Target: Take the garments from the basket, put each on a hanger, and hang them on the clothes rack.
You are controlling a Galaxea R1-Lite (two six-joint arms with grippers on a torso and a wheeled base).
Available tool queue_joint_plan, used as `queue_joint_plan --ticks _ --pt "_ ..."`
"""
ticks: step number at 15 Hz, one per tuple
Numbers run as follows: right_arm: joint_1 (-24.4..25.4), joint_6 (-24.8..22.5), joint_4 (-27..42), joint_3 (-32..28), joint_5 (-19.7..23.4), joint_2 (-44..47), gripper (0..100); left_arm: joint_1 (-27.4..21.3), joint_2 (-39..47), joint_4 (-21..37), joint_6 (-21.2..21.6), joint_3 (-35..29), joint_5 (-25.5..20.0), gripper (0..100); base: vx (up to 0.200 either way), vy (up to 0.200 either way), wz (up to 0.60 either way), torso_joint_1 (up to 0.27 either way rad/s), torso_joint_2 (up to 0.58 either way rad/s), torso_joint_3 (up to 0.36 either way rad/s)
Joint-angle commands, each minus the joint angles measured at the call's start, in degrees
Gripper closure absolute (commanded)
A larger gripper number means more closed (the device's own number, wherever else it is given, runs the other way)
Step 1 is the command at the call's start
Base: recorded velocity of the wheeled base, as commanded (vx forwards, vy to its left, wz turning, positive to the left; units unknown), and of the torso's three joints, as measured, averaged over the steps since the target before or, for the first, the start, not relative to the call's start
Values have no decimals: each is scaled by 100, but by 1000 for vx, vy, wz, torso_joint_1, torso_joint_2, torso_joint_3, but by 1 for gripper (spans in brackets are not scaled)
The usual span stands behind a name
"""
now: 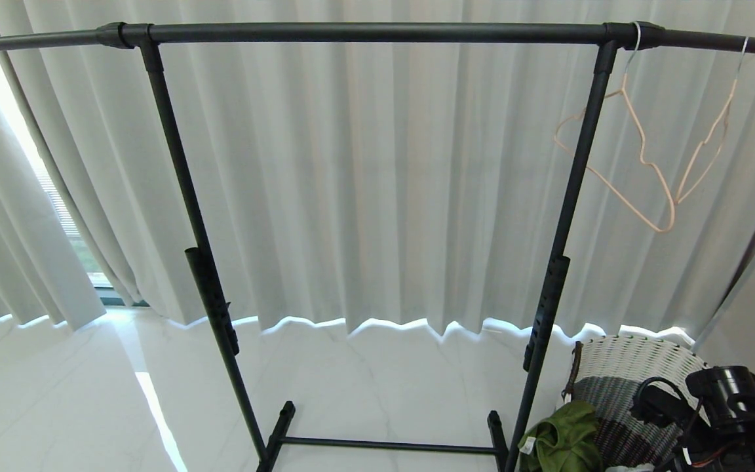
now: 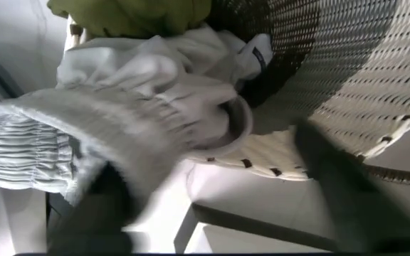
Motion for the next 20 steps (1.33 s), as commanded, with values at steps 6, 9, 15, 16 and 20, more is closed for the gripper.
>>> queue_joint_plan --ticks 6,9,15,16,20 --pt "88 -20 67 185 5 -1170 100 1 9 -3 -1 0 -5 0 0 0 0 0 0 0" --pt "88 -29 1588 -369 -21 -2673 100 1 9 -3 -1 0 -5 0 0 0 0 0 0 0" --pt "246 -47 5728 -3129 -329 -4686 100 1 9 -3 -1 0 -5 0 -33 0 0 1 0 0" --pt "325 -56 5851 -3225 -399 -4818 100 1 9 -3 -10 0 -5 0 -200 0 0 2 2 2" --pt "721 -73 5982 -3296 -900 -5362 100 1 0 -3 -10 0 -5 0 -200 0 0 1 0 1"
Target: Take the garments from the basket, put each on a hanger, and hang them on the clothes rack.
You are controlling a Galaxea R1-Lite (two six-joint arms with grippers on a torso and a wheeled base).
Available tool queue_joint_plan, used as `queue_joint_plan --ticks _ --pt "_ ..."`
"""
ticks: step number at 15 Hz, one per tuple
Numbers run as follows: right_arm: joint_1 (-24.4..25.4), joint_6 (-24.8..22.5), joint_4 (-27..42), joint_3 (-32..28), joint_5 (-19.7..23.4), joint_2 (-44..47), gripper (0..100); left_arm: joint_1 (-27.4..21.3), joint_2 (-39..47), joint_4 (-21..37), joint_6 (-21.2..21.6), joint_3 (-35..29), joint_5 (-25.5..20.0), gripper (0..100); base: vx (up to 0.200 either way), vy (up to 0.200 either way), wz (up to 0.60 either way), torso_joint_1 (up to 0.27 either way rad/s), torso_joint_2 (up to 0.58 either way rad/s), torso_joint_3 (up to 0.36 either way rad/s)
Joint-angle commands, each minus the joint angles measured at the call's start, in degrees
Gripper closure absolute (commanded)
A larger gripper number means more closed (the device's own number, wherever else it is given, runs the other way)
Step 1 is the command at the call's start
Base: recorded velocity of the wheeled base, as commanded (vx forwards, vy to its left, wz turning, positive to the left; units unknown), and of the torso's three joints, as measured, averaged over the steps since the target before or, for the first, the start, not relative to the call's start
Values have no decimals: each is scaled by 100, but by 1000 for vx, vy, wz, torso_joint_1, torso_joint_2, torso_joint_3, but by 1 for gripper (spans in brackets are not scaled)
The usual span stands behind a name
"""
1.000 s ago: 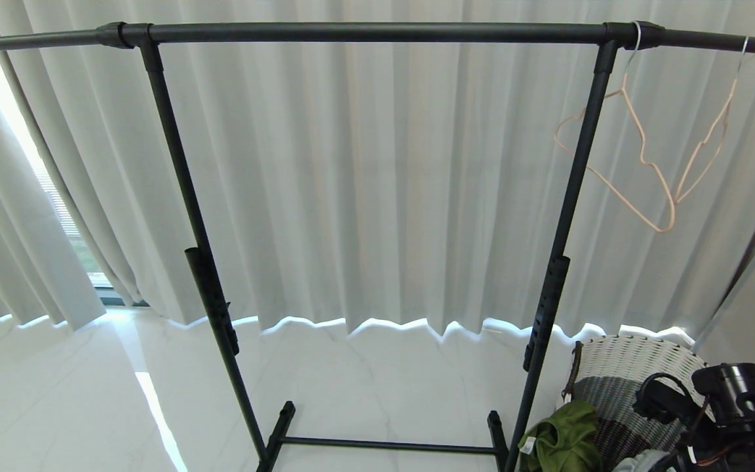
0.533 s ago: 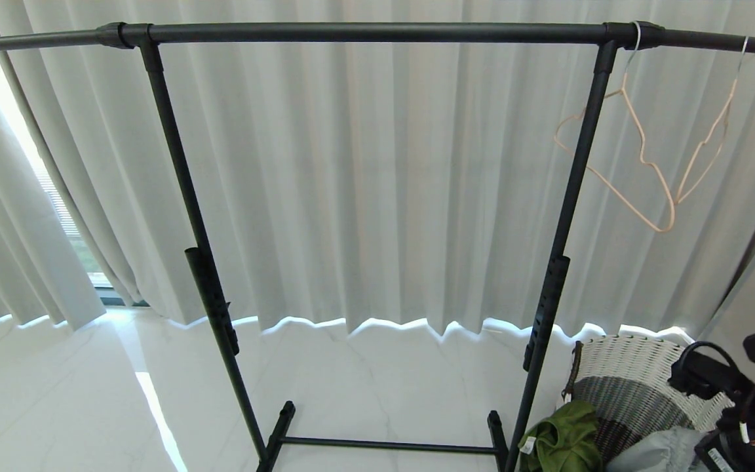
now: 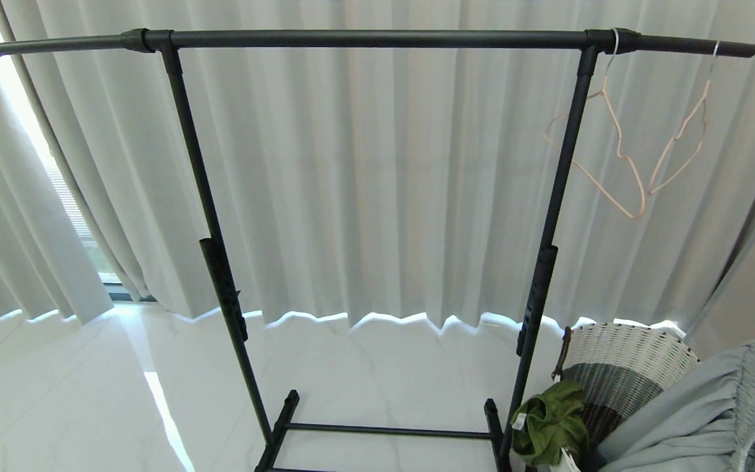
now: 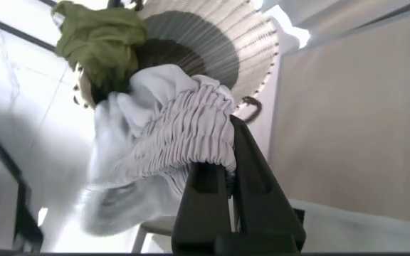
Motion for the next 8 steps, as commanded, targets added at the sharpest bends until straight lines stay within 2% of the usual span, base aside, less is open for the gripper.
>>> queue_joint_plan --ticks 1,3,6,8 --pt "109 -8 -26 -37 -39 -389 100 1 0 -2 2 0 8 0 -200 0 0 2 12 7" --pt "109 -8 -26 -37 -47 -477 100 1 9 -2 11 0 8 0 -200 0 0 0 5 2" --pt "118 28 -52 -37 5 -600 100 1 0 -2 2 0 8 0 0 0 0 0 0 0" --pt "294 98 -70 -37 172 -670 100 1 0 -2 73 0 -9 0 0 0 0 0 0 0"
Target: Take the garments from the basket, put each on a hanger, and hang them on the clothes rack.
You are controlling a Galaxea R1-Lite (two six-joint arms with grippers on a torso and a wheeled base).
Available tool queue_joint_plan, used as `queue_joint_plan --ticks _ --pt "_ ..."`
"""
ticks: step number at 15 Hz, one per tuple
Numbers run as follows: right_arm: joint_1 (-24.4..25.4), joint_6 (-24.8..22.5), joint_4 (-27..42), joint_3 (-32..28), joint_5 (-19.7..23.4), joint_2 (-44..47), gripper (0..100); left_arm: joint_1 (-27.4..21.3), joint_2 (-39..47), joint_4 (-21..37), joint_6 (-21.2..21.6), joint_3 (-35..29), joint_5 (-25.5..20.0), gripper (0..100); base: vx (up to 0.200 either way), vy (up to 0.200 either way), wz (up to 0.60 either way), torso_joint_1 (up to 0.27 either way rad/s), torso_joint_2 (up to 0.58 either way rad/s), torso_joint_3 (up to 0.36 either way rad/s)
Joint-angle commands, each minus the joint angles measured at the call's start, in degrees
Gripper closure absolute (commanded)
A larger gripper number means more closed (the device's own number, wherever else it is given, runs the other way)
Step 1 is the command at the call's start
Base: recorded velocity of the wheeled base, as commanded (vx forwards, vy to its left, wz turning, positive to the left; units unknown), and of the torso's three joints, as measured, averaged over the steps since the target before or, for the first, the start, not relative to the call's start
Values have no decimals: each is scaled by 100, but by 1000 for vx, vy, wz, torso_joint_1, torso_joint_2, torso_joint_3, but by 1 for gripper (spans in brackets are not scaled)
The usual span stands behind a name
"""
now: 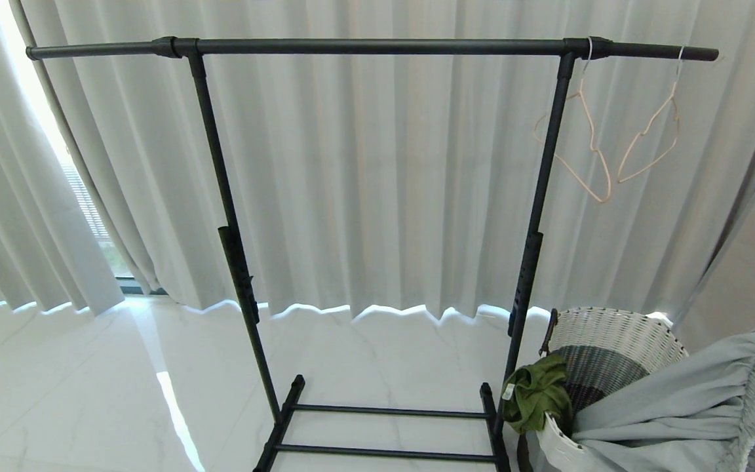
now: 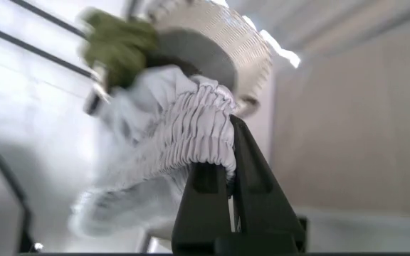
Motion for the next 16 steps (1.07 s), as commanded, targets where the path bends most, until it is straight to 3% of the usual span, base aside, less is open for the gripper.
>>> queue_joint_plan --ticks 1,4,11,12,13,14,15,16 --pt "212 164 3 19 123 -139 100 1 0 -3 -2 0 -1 0 0 0 0 0 0 0" --pt "669 410 20 54 238 -183 100 1 9 -3 569 0 -89 0 0 0 0 0 0 0" --pt "871 577 20 248 941 -280 100 1 0 -30 560 0 -97 0 0 0 0 0 0 0" --pt "871 665 20 248 1072 -280 100 -70 167 -232 385 -369 -229 0 0 0 0 0 0 0" --pt "871 674 11 248 1108 -262 100 -298 993 -293 -90 -1063 -361 0 0 0 0 0 0 0" --pt "871 674 3 248 1160 -236 100 -342 1371 -320 -187 -1450 -352 0 0 0 0 0 0 0" --pt "871 674 -6 239 1310 -218 100 -430 2188 -337 -64 -1995 -528 0 0 0 0 0 0 0" --pt "871 683 -24 221 1319 -218 100 -606 2813 -346 464 -2303 -941 0 0 0 0 0 0 0"
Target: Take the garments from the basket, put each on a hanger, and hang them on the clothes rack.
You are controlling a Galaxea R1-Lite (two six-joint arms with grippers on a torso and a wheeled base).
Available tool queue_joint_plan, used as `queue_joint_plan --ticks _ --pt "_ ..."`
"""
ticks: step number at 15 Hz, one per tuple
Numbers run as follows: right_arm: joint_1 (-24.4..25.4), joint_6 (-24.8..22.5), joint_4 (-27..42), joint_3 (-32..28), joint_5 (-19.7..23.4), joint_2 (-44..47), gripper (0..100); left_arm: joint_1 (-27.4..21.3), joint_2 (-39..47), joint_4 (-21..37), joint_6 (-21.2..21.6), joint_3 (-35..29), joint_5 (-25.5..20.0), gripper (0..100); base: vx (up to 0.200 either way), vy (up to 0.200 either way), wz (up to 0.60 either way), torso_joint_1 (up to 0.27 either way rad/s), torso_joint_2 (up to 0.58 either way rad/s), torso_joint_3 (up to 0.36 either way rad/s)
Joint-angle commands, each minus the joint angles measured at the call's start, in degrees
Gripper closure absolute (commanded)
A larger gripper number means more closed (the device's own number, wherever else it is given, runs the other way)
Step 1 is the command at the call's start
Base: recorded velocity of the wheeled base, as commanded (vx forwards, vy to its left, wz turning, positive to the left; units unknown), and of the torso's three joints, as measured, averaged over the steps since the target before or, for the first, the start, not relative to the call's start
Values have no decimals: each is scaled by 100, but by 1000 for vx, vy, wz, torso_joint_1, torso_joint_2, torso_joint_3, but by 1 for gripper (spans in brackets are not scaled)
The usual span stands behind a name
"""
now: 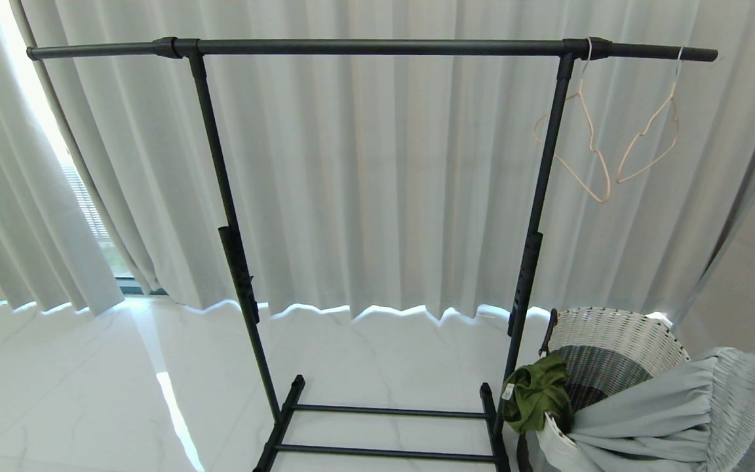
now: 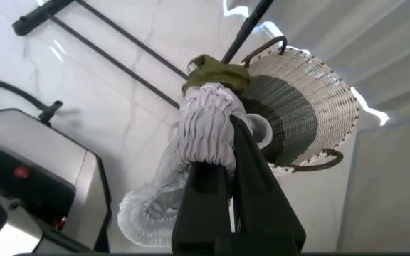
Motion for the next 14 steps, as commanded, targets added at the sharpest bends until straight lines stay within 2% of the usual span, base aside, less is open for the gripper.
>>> queue_joint_plan --ticks 1,2,3,4,6,7,8,10,11,12,14 --pt "3 -1 -45 -21 12 24 100 -607 2347 -74 711 -1285 -827 0 0 0 0 0 0 0" --pt "3 -1 -97 -30 21 24 100 -862 2760 -101 878 -1391 -915 0 0 0 0 0 0 0" --pt "12 -1 -177 -30 21 42 100 -1582 3410 -224 869 -1505 -915 0 0 0 0 0 0 0" --pt "12 -1 -229 -39 38 50 100 -2224 4034 -540 623 -1566 -906 0 0 0 0 0 0 0" --pt "29 -1 -282 -197 276 86 100 -2901 5432 -1727 -247 -1768 -906 0 0 0 0 0 0 0" --pt "38 -1 -282 -267 328 138 100 -3129 5942 -2219 -466 -1865 -871 0 0 0 0 0 0 0" --pt "47 -1 -308 -355 390 253 100 -3384 6627 -2799 -713 -1927 -652 0 0 0 0 0 0 0" --pt "205 25 -642 -461 645 516 100 -4035 7603 -3353 -809 -1935 -151 0 0 0 0 0 0 0" --pt "319 43 -783 -505 662 613 100 -4360 7893 -3502 -950 -1935 -71 0 0 0 0 0 0 0" --pt "442 87 -889 -575 662 701 100 -4623 8121 -3652 -1134 -1935 -36 0 0 0 0 0 0 0" --pt "873 482 -1117 -812 662 894 100 -5502 8851 -4179 -1794 -2058 122 0 0 0 0 0 0 0"
